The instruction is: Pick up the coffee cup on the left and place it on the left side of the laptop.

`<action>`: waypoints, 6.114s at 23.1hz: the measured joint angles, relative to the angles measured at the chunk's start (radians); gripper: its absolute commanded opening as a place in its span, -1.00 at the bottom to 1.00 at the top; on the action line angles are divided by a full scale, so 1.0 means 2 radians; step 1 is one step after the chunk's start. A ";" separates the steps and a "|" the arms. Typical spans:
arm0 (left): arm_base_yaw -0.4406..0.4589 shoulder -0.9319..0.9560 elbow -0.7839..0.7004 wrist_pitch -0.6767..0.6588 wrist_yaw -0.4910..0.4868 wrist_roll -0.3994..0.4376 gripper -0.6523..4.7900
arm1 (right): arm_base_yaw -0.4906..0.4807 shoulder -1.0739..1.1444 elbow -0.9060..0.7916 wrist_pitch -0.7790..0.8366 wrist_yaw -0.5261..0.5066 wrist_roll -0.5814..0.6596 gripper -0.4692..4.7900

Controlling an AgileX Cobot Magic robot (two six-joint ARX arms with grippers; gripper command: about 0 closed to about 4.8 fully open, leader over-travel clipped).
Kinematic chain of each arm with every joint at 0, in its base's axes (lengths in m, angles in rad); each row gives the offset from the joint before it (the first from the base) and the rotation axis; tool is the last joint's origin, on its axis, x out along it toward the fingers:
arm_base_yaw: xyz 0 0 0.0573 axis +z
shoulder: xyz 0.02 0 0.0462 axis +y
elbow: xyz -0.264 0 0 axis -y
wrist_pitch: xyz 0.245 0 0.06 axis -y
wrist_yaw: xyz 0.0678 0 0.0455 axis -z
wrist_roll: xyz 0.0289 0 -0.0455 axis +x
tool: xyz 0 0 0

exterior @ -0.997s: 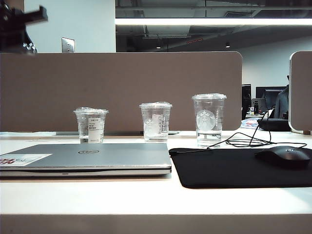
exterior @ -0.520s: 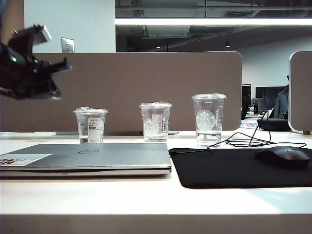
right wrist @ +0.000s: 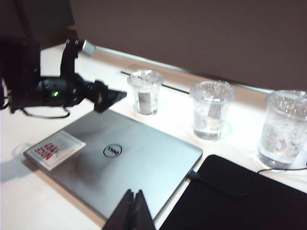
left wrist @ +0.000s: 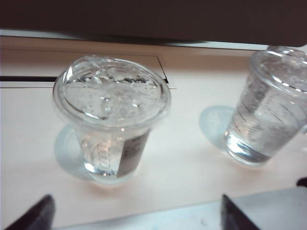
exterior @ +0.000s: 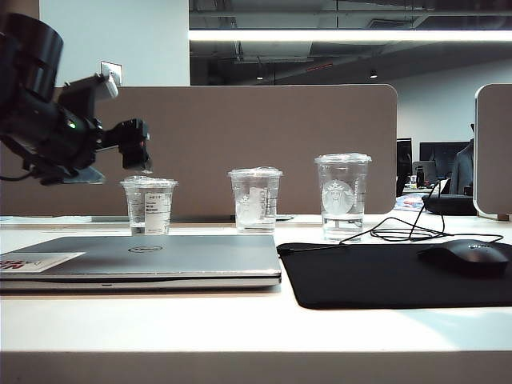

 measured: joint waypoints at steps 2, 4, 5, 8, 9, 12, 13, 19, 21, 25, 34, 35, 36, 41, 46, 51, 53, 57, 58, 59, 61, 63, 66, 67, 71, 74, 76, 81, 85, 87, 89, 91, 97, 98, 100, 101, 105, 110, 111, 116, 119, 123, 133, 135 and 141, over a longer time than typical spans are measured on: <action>0.000 0.017 0.016 0.000 -0.003 -0.002 1.00 | 0.000 0.000 0.000 -0.006 0.000 0.000 -0.84; 0.000 0.035 0.031 0.000 -0.004 -0.008 1.00 | 0.000 0.000 0.000 -0.006 0.000 0.000 -0.84; 0.000 0.044 0.039 0.000 -0.004 -0.010 1.00 | 0.001 0.000 0.000 -0.006 0.000 0.000 -0.84; 0.000 0.064 0.053 0.001 -0.004 -0.011 1.00 | 0.002 0.000 0.000 -0.006 0.000 0.000 -0.84; 0.000 0.069 0.057 0.001 -0.004 -0.011 1.00 | 0.002 0.000 0.000 -0.006 0.000 0.000 -0.84; 0.000 0.099 0.081 0.001 -0.004 -0.012 1.00 | 0.002 0.000 0.000 -0.006 0.000 0.000 -0.84; 0.000 0.111 0.091 0.002 -0.004 -0.011 1.00 | 0.002 0.000 0.000 -0.006 0.000 0.000 -0.84; 0.000 0.165 0.132 0.023 -0.003 -0.012 1.00 | 0.002 0.000 0.000 -0.006 0.000 0.000 -0.84; 0.000 0.173 0.132 0.037 -0.004 -0.014 1.00 | 0.003 0.000 0.000 -0.006 0.000 0.000 -0.84; 0.000 0.188 0.132 0.058 -0.004 -0.021 1.00 | 0.003 0.000 0.000 -0.006 0.000 0.000 -0.84; 0.000 0.220 0.135 0.097 -0.013 -0.021 1.00 | 0.005 0.000 0.000 -0.006 0.000 0.000 -0.84; 0.000 0.222 0.135 0.101 -0.016 -0.021 1.00 | 0.005 0.000 0.000 -0.006 0.000 0.000 -0.84; 0.000 0.223 0.135 0.105 -0.020 -0.021 1.00 | 0.005 0.000 0.000 -0.006 0.000 0.000 -0.84; 0.000 0.229 0.136 0.122 -0.031 -0.021 1.00 | 0.005 0.000 0.000 -0.006 0.000 0.000 -0.84; 0.000 0.230 0.136 0.123 -0.035 -0.021 1.00 | 0.005 0.001 0.000 -0.006 0.000 0.000 -0.84; 0.000 0.232 0.154 0.097 -0.035 -0.020 1.00 | 0.005 0.001 0.000 -0.006 0.000 0.000 -0.84; 0.000 0.232 0.174 0.075 -0.035 -0.020 1.00 | 0.005 0.001 0.000 -0.006 0.000 0.000 -0.84; 0.000 0.232 0.210 0.037 -0.037 -0.010 1.00 | 0.005 0.001 0.000 -0.006 0.000 0.000 -0.84; 0.000 0.232 0.215 0.031 -0.037 -0.008 1.00 | 0.005 0.001 0.000 -0.005 0.000 0.000 -0.84; 0.000 0.236 0.224 0.026 -0.039 -0.005 1.00 | 0.005 0.003 0.000 0.002 0.000 0.000 -0.84; 0.000 0.247 0.234 0.023 -0.039 -0.002 1.00 | 0.005 0.005 0.000 0.009 0.000 0.000 -0.84; 0.000 0.259 0.243 0.018 -0.038 -0.001 1.00 | 0.005 0.006 0.000 0.011 0.000 0.000 -0.84; 0.000 0.268 0.254 0.019 -0.038 0.000 1.00 | 0.006 0.007 0.000 0.011 0.000 0.000 -0.84; 0.000 0.268 0.256 0.024 -0.038 0.000 1.00 | 0.005 0.007 0.000 0.011 0.000 0.000 -0.84; 0.000 0.269 0.256 0.029 -0.038 0.000 1.00 | 0.005 0.007 0.000 0.011 0.000 0.000 -0.84; 0.000 0.272 0.256 0.030 -0.038 0.000 1.00 | 0.006 0.007 0.000 0.011 0.000 0.000 -0.84; 0.000 0.275 0.257 0.030 -0.038 0.000 1.00 | 0.006 0.007 0.000 0.011 -0.001 0.000 -0.84; 0.000 0.281 0.260 0.030 -0.038 0.000 1.00 | 0.006 0.007 0.000 0.011 -0.001 0.000 -0.84; 0.000 0.281 0.261 0.039 -0.038 0.000 1.00 | 0.005 0.007 0.000 0.009 -0.001 0.000 -0.84; 0.000 0.281 0.261 0.039 -0.038 0.000 1.00 | 0.005 0.007 0.000 0.009 -0.001 0.000 -0.84; 0.000 0.281 0.261 0.041 -0.038 0.000 0.90 | 0.006 0.007 0.000 0.009 -0.001 0.000 -0.84; 0.000 0.281 0.261 0.041 -0.038 0.000 0.58 | 0.005 0.007 0.000 0.009 -0.001 0.000 -0.84; 0.000 0.281 0.261 0.045 -0.038 0.000 0.27 | 0.005 0.007 0.000 0.009 -0.001 0.000 -0.84; 0.000 0.281 0.261 0.045 -0.038 0.000 0.15 | 0.006 0.007 0.000 0.009 -0.001 0.000 -0.84; 0.000 0.281 0.261 0.045 -0.038 0.000 -0.06 | 0.005 0.007 0.000 0.009 -0.001 0.000 -0.84; 0.000 0.281 0.261 0.045 -0.038 0.000 -0.10 | 0.005 0.007 0.000 0.009 -0.001 0.000 -0.84; 0.000 0.282 0.261 0.045 -0.035 0.000 -0.10 | 0.005 0.007 0.000 0.009 -0.001 0.000 -0.84; 0.000 0.282 0.262 0.050 -0.017 0.001 -0.09 | 0.005 0.007 0.000 0.009 -0.001 0.000 -0.84; 0.000 0.282 0.262 0.052 -0.017 0.001 -0.09 | 0.005 0.007 0.000 0.009 -0.001 0.000 -0.84; 0.000 0.266 0.262 0.045 -0.017 0.011 -0.09 | 0.005 0.007 0.000 0.008 -0.001 0.000 -0.84; 0.000 0.247 0.262 0.043 -0.017 0.016 -0.09 | 0.005 0.007 0.000 0.008 -0.001 0.000 -0.84; 0.000 0.219 0.262 0.015 -0.016 0.034 -0.09 | 0.005 0.007 0.000 0.007 -0.006 -0.003 -0.84; 0.013 0.151 0.261 -0.043 0.005 0.038 -0.09 | 0.005 0.007 0.000 -0.010 -0.068 -0.015 -0.84; 0.019 0.127 0.249 -0.050 0.007 0.038 -0.09 | 0.005 0.007 0.000 -0.010 -0.068 -0.015 -0.84; 0.047 0.056 0.155 -0.057 0.007 0.036 -0.10 | 0.006 0.007 0.000 -0.010 -0.080 -0.015 -0.84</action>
